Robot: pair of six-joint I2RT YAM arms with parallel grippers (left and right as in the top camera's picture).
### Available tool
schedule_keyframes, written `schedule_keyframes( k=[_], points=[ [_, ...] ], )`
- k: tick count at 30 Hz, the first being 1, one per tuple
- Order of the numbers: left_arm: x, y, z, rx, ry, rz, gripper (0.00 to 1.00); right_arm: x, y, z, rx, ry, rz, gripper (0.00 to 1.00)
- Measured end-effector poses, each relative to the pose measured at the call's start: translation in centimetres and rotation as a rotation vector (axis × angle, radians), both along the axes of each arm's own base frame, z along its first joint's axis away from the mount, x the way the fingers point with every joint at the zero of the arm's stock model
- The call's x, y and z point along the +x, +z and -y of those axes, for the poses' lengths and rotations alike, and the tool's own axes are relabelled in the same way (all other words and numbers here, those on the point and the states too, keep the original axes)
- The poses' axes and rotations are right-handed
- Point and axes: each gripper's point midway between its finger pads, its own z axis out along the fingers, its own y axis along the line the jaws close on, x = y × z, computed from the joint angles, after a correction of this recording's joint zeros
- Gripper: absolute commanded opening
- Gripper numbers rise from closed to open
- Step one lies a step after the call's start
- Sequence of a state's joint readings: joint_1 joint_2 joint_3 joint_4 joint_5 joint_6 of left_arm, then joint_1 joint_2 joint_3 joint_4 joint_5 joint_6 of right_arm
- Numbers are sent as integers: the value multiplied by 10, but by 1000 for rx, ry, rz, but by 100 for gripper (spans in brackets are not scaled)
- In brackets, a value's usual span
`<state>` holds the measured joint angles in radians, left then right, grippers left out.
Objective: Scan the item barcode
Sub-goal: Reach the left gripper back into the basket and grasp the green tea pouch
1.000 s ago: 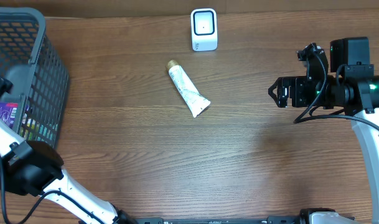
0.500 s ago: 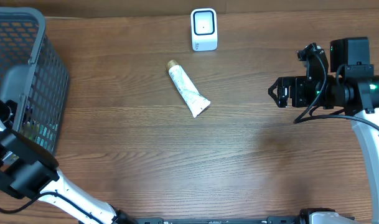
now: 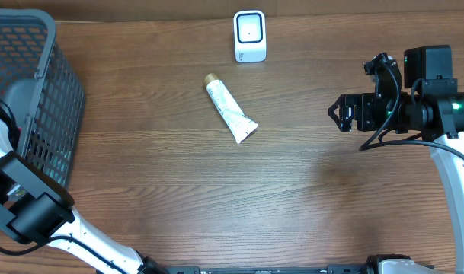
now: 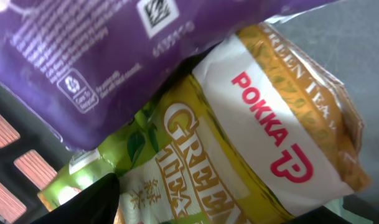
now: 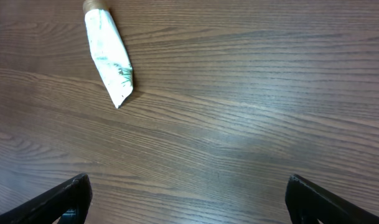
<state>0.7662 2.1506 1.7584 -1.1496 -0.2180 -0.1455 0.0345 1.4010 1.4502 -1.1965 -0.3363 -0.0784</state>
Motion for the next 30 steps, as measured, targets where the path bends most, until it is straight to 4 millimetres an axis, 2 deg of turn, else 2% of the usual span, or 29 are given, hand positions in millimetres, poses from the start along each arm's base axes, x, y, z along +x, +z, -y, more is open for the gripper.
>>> schedule_keyframes(
  k=[3, 11, 12, 13, 14, 21, 26, 28, 30],
  points=[
    [8, -1, -8, 31, -42, 25, 74, 0, 0, 0, 0, 0, -1, 100],
    [17, -3, -17, 67, -101, 52, 70, 0, 0, 0, 0, 0, 0, 100],
    [17, -3, -17, 71, -115, 54, 57, 0, 0, 0, 0, 0, 0, 100],
    [18, -3, -17, 76, -130, 57, 26, 0, 0, 0, 0, 0, 0, 100],
    [19, -5, -17, 76, -149, 68, 4, 0, 0, 0, 0, 0, 1, 100],
    [17, -1, -19, 119, -211, 24, 4, 0, 0, 0, 0, 0, 0, 100],
    [14, 5, -10, 44, -213, 7, 4, 0, 0, 0, 0, 0, 0, 100],
    [16, 12, -5, -12, -208, 19, 4, 0, 0, 0, 0, 0, 0, 100],
    [26, 29, -2, -46, -201, 54, 4, 0, 0, 0, 0, 0, 1, 100]
  ],
)
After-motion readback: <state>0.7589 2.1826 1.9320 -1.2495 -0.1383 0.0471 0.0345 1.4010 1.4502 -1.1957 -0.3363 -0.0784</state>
